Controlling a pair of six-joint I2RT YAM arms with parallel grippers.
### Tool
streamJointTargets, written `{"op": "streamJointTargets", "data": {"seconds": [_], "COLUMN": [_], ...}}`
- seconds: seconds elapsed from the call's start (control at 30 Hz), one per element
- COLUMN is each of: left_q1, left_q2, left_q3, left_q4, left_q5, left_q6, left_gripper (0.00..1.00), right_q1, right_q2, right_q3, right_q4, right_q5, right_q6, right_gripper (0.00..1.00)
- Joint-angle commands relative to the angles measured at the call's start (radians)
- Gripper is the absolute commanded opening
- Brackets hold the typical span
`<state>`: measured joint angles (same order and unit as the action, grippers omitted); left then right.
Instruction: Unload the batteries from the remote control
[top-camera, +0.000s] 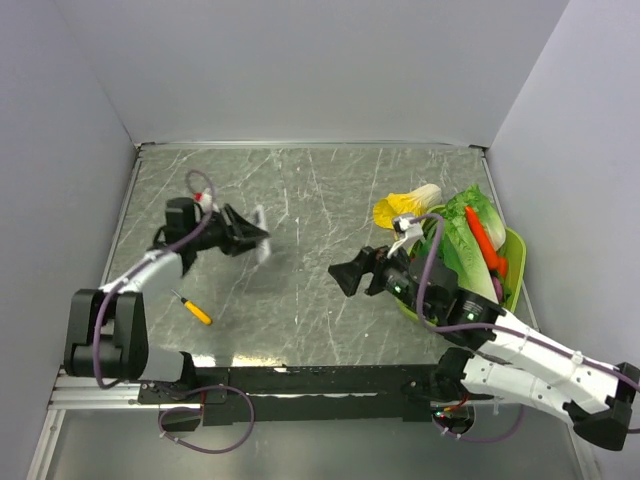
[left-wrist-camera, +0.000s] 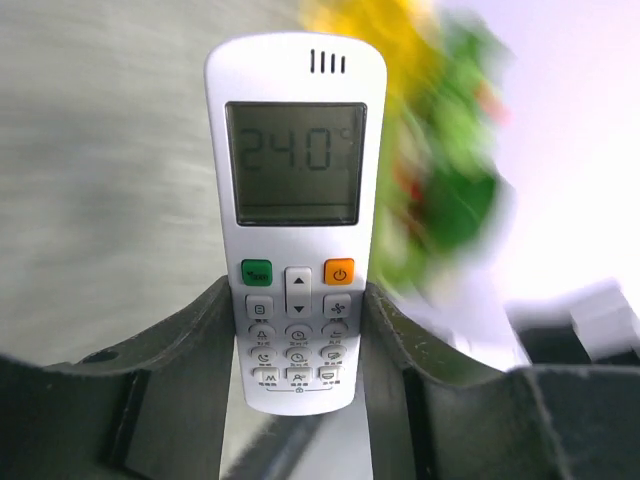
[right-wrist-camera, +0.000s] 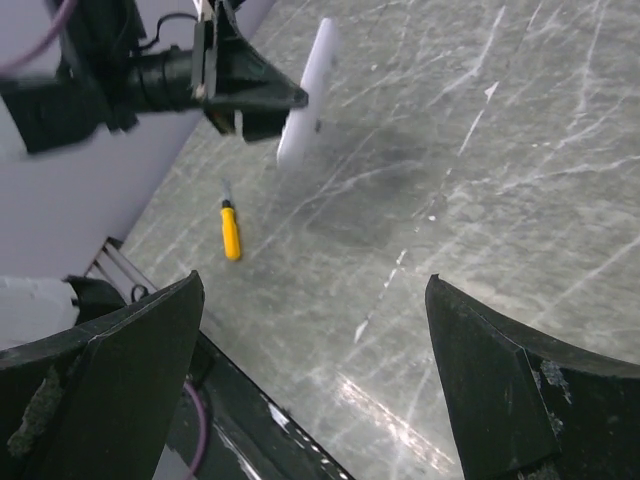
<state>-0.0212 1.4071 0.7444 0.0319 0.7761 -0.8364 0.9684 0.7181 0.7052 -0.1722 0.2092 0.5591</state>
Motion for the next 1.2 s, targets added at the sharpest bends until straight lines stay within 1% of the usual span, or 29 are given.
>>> {"op": "streamJointTargets", "data": {"seconds": [0.0, 0.03, 0.07, 0.1, 0.2, 0.23, 0.27, 0.33, 0.37, 0.43, 0.5, 0.57, 0.63, 0.67, 0.7, 0.73, 0.8, 0.83, 0.87, 0.9, 0.93, 0.97, 1.0, 1.03, 1.07, 1.1, 1.13, 1.17], "left_q1": [-0.191, -0.218, -0.239, -0.275, -0.318, -0.327, -0.336, -0.364, -0.373, -0.398, -0.417, -0.430, -0.442, -0.447, -0.453, -0.454, -0.459, -0.460, -0.462, -0.462, -0.464, -0.464, -0.464, -0.464, -0.464, -0.464, -0.464, -0.462], "left_q2": [-0.066, -0.065, -0.059, -0.053, -0.043, -0.045, -0.048, -0.054, -0.062, -0.074, -0.079, -0.082, -0.079, -0.074, -0.071, -0.066, -0.068, -0.069, -0.069, -0.066, -0.059, -0.054, -0.050, -0.043, -0.042, -0.042, -0.046, -0.053], "left_q3": [-0.166, -0.197, -0.245, -0.263, -0.310, -0.319, -0.318, -0.301, -0.294, -0.274, -0.254, -0.221, -0.211, -0.211, -0.211, -0.203, -0.194, -0.188, -0.188, -0.189, -0.200, -0.206, -0.212, -0.218, -0.220, -0.223, -0.221, -0.220], "left_q4": [0.723, 0.816, 0.895, 1.018, 1.185, 1.201, 1.197, 1.156, 1.142, 1.102, 1.059, 0.969, 0.977, 1.037, 1.066, 1.080, 1.030, 0.999, 0.972, 0.974, 0.997, 1.022, 1.055, 1.063, 1.063, 1.044, 1.024, 0.995], "left_q5": [0.337, 0.342, 0.347, 0.351, 0.361, 0.361, 0.361, 0.359, 0.356, 0.350, 0.345, 0.339, 0.336, 0.338, 0.345, 0.350, 0.350, 0.347, 0.344, 0.345, 0.348, 0.351, 0.354, 0.357, 0.356, 0.357, 0.351, 0.347], "left_q6": [-0.388, -0.444, -0.492, -0.559, -0.647, -0.655, -0.655, -0.630, -0.621, -0.601, -0.566, -0.526, -0.526, -0.546, -0.584, -0.592, -0.561, -0.541, -0.517, -0.521, -0.533, -0.565, -0.578, -0.587, -0.592, -0.587, -0.578, -0.545], "left_gripper": [0.02, 0.01, 0.01, 0.01, 0.01, 0.01, 0.01, 0.01, 0.01, 0.01, 0.01, 0.01, 0.01, 0.01, 0.01, 0.01, 0.01, 0.01, 0.01, 0.01, 0.01, 0.02, 0.06, 0.09, 0.15, 0.33, 0.37, 0.41], "right_q1": [-0.023, -0.028, -0.037, -0.043, -0.094, -0.147, -0.175, -0.235, -0.270, -0.283, -0.281, -0.283, -0.283, -0.283, -0.281, -0.280, -0.281, -0.281, -0.280, -0.283, -0.281, -0.280, -0.281, -0.280, -0.281, -0.281, -0.280, -0.281], "right_q2": [0.114, 0.130, 0.147, 0.168, 0.190, 0.195, 0.199, 0.233, 0.248, 0.291, 0.322, 0.336, 0.351, 0.356, 0.371, 0.380, 0.402, 0.408, 0.415, 0.415, 0.415, 0.412, 0.406, 0.402, 0.388, 0.379, 0.371, 0.350], "right_q3": [0.085, 0.085, 0.083, 0.080, 0.033, 0.007, -0.048, -0.088, -0.105, -0.096, -0.055, -0.038, -0.035, -0.027, -0.023, -0.023, -0.032, -0.038, -0.049, -0.053, -0.056, -0.059, -0.059, -0.059, -0.056, -0.055, -0.053, -0.044], "right_q4": [0.164, 0.201, 0.232, 0.247, 0.293, 0.386, 0.437, 0.592, 0.629, 0.655, 0.639, 0.658, 0.672, 0.653, 0.646, 0.648, 0.695, 0.721, 0.740, 0.770, 0.780, 0.784, 0.787, 0.780, 0.772, 0.758, 0.719, 0.689], "right_q5": [-0.034, -0.113, -0.138, -0.149, -0.177, -0.204, -0.314, -0.422, -0.486, -0.530, -0.585, -0.620, -0.636, -0.634, -0.640, -0.648, -0.668, -0.686, -0.697, -0.705, -0.712, -0.712, -0.709, -0.706, -0.696, -0.688, -0.679, -0.645], "right_q6": [0.078, 0.075, 0.078, 0.108, 0.209, 0.235, 0.261, 0.338, 0.360, 0.351, 0.319, 0.318, 0.324, 0.334, 0.337, 0.341, 0.361, 0.367, 0.380, 0.383, 0.383, 0.384, 0.381, 0.377, 0.360, 0.352, 0.340, 0.317], "right_gripper": [1.00, 1.00, 1.00, 1.00, 1.00, 1.00, 1.00, 1.00, 0.99, 0.97, 0.97, 0.97, 0.96, 0.96, 0.96, 0.95, 0.93, 0.86, 0.81, 0.75, 0.64, 0.59, 0.54, 0.45, 0.41, 0.38, 0.33, 0.31]}}
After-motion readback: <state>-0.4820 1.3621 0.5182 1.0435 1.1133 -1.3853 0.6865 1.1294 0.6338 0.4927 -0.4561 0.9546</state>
